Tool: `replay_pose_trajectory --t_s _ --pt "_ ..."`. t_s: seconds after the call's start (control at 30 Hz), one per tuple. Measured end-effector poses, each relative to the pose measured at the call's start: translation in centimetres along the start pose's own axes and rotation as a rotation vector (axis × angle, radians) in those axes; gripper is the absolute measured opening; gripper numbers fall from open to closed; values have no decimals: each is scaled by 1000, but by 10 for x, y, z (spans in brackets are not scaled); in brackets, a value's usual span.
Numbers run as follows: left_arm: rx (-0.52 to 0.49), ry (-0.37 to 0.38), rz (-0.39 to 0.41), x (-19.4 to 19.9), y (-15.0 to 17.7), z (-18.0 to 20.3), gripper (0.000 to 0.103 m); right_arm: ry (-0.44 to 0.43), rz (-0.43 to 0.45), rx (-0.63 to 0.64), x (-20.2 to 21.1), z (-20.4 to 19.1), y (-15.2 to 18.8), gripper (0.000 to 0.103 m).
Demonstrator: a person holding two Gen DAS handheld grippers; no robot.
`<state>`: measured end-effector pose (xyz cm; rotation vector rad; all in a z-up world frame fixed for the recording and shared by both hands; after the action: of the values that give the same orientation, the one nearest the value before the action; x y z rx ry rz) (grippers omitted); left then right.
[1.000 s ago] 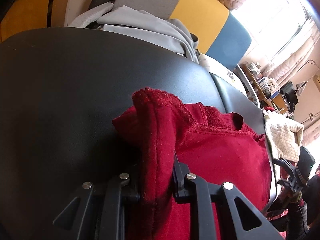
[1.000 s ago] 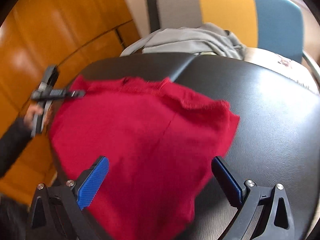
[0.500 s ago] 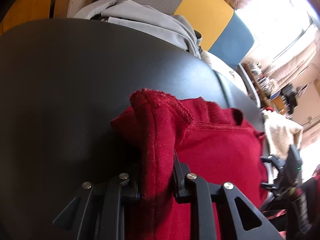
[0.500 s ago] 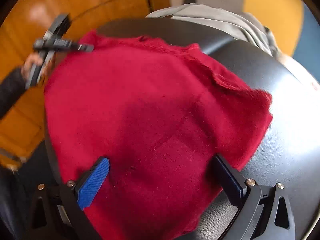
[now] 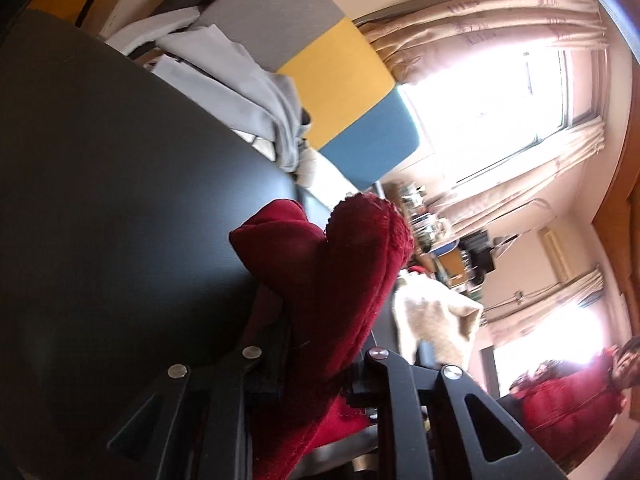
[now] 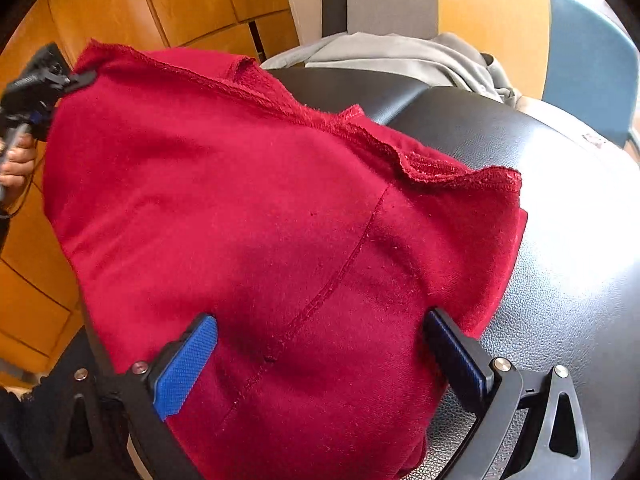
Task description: Fold clothes
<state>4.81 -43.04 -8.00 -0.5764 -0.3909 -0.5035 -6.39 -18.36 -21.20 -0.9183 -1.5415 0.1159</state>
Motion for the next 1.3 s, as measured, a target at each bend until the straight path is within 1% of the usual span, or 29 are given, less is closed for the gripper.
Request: replay_pose_trajectory --t_s 0.17,0.33,0.4,0.57,0.63,0.7,0.83,0.93,1.13,1.2,1.23,1.3 --pt "75 46 15 -24 -3 41 16 -11 26 -2 5 -3 5 103" --pt "132 38 9 -63 5 74 16 -29 62 0 6 -3 3 103" --pt "149 21 -4 -81 12 86 16 -39 80 -2 11 -8 7 103" --pt "195 -11 -45 -133 28 105 16 -67 104 -13 11 -8 4 103" --pt "209 -27 -65 -153 34 109 16 -80 112 -19 12 -7 3 103" --pt "215 -59 -82 -173 38 109 16 -86 116 -19 13 -8 4 103" --pt "225 -115 -140 -215 48 105 16 -107 127 -26 14 -9 3 103" --pt "246 -139 -186 -240 61 100 16 -127 137 -38 16 -9 4 103" --pt "229 -151 -254 -267 84 102 16 -133 142 -39 17 -11 5 103" --pt "221 -148 -322 -285 95 98 17 -135 145 -40 18 -12 5 103" --pt "234 -153 -342 -288 97 93 18 -137 147 -41 18 -12 5 103" --pt "266 -140 -359 -287 97 93 27 -135 150 -39 18 -14 5 103"
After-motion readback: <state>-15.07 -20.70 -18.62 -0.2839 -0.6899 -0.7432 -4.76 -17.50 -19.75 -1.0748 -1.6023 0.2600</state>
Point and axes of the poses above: each gripper's, at about its wrist camera, not at the fingertips, and x roughly against the way its jaws point, z to its right, y to its underside, the point moved 10 cm from there along -x, roughly the way its jaws point, and after that the axes turned 4 degrees about -x, right-handed, at the moved point
